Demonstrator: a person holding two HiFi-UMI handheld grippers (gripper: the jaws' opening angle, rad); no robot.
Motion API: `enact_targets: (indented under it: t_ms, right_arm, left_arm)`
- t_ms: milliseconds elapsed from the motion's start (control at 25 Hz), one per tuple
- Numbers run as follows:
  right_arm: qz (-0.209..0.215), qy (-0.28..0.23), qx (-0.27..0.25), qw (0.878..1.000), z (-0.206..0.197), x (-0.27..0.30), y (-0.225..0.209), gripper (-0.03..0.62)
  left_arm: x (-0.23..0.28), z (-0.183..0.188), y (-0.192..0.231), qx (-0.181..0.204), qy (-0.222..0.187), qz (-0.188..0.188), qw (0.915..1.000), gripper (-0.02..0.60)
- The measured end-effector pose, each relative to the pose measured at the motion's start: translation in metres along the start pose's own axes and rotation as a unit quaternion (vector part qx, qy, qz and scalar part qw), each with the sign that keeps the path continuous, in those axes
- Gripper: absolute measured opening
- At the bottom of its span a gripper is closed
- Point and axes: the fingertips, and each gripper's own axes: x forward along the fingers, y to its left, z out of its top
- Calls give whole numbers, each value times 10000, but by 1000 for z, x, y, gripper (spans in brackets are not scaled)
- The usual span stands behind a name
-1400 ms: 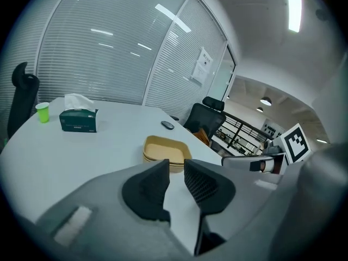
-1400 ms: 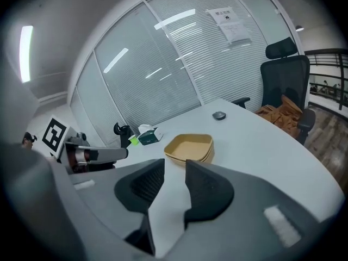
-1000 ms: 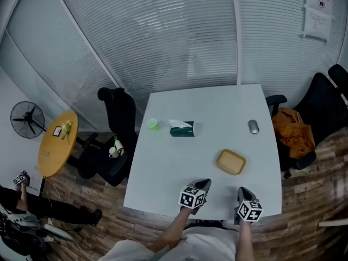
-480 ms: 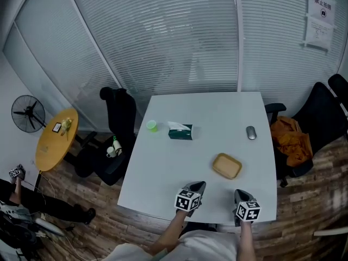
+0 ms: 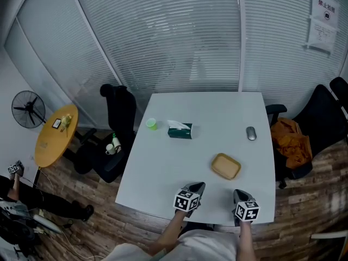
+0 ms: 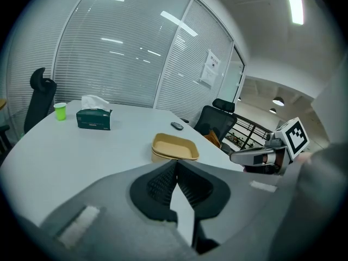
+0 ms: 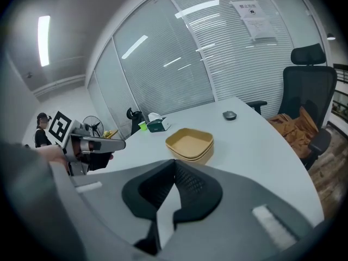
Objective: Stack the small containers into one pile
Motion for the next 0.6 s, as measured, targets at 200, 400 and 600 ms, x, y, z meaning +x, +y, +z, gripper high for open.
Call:
enact_targets:
  t_ms: [200,400,600]
  right_arm:
    - [47,17,-7,10000,0,2,-2,0]
    - [75,29,-49,10000,-1,3,0,0]
    - [67,43,-65,9999,-1,2,-1,0]
  left_arm:
    - [2,1,0,9,11,-1,10000,3]
    - [1,0,0,-3,34,-10,10000,2]
    - [2,2,-1,38,18,0,10000,2]
